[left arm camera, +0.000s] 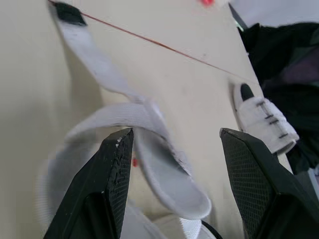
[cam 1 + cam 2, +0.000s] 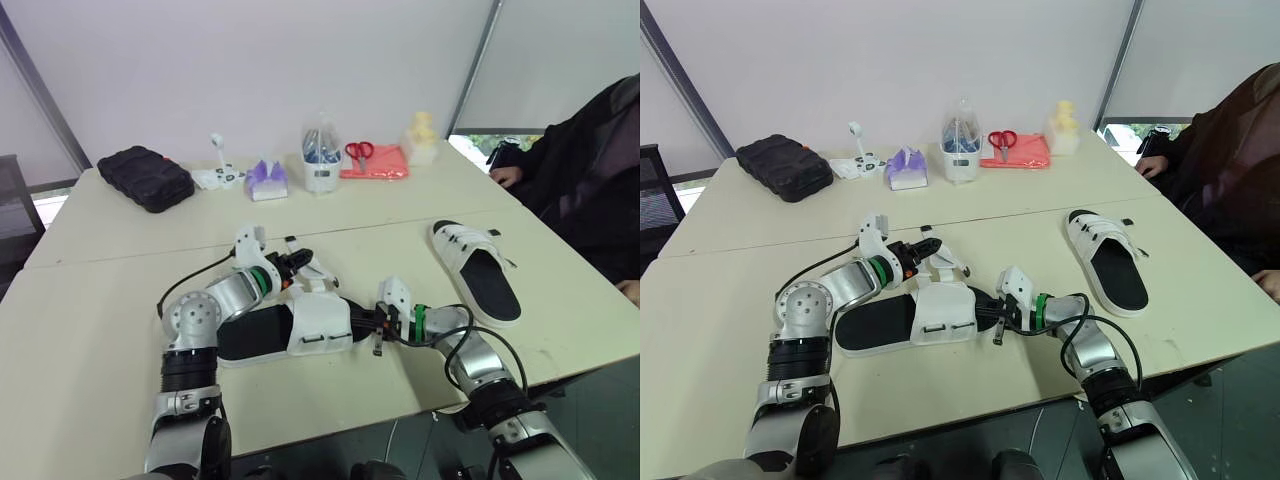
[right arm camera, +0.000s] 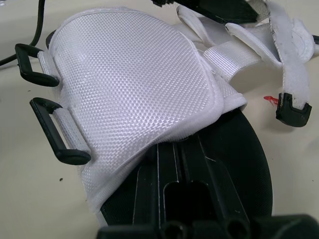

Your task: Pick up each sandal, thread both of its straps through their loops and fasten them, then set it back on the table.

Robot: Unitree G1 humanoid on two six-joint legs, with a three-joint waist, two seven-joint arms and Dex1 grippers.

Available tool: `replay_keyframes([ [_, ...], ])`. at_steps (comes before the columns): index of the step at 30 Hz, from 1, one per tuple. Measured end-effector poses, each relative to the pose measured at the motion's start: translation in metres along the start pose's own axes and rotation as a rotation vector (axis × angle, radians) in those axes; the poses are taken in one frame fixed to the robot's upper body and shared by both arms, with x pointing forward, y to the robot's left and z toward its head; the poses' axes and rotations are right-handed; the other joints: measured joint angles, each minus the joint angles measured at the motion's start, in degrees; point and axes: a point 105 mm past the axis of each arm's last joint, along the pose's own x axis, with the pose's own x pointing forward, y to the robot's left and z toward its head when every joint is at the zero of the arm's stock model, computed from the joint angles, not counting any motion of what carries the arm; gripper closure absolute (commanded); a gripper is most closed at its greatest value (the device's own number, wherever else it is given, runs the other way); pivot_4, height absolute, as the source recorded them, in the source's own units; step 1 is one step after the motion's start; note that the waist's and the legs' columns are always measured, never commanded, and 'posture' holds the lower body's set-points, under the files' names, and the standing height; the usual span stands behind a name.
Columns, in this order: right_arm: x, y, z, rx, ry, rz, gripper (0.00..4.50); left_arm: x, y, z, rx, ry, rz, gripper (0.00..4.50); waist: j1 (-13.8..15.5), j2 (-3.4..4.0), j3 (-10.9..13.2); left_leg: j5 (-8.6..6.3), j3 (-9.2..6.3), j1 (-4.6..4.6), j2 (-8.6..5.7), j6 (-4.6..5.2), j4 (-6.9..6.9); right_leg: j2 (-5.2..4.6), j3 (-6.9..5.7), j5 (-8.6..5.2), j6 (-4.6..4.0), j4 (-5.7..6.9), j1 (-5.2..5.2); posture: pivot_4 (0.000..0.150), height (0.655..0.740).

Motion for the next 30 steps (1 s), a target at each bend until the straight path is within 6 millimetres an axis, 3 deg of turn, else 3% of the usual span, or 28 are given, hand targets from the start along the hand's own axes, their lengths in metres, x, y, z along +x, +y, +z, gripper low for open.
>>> replay_keyframes([
  [6, 0.003, 0.0, 0.001, 0.003, -0.011, -0.016, 4.5, 0.016, -0.001, 0.002, -0.077, -0.085, 0.015, 1.67, -0.04, -0.02, 0.0, 0.0, 0.03, -0.05, 0.0, -0.02, 0.04, 0.0, -0.02, 0.03, -0.07, -0.05, -0.02, 0.15, 0.74],
  [9, 0.004, 0.0, 0.001, 0.003, -0.014, -0.013, 4.5, 0.017, 0.0, 0.004, -0.071, -0.102, 0.02, 2.57, -0.08, -0.02, 0.0, 0.04, 0.02, -0.07, 0.06, 0.05, 0.0, 0.09, -0.03, 0.03, -0.06, -0.03, -0.08, 0.15, 0.74],
  [13, 0.003, 0.001, 0.001, 0.003, -0.011, -0.016, 4.5, 0.017, 0.001, 0.005, -0.081, -0.115, 0.02, 4.47, 0.04, -0.02, 0.0, 0.04, 0.02, -0.08, 0.06, 0.05, 0.03, 0.08, -0.07, 0.03, -0.06, -0.04, -0.06, 0.15, 0.74],
  [24, 0.003, 0.001, 0.001, -0.001, -0.013, -0.022, 4.5, 0.012, -0.004, 0.01, -0.193, -0.136, -0.061, 4.47, 0.07, -0.03, 0.01, 0.04, 0.01, -0.12, 0.06, 0.05, 0.03, 0.08, -0.1, 0.03, -0.06, -0.05, -0.08, 0.15, 0.74],
  [30, 0.002, 0.002, 0.0, 0.003, -0.011, -0.021, 4.5, -0.017, -0.024, 0.019, -0.292, -0.098, -0.299, 4.47, 0.02, -0.03, 0.01, 0.04, -0.02, -0.13, 0.07, 0.06, 0.02, 0.08, -0.1, 0.07, 0.01, -0.04, -0.1, 0.15, 0.74],
])
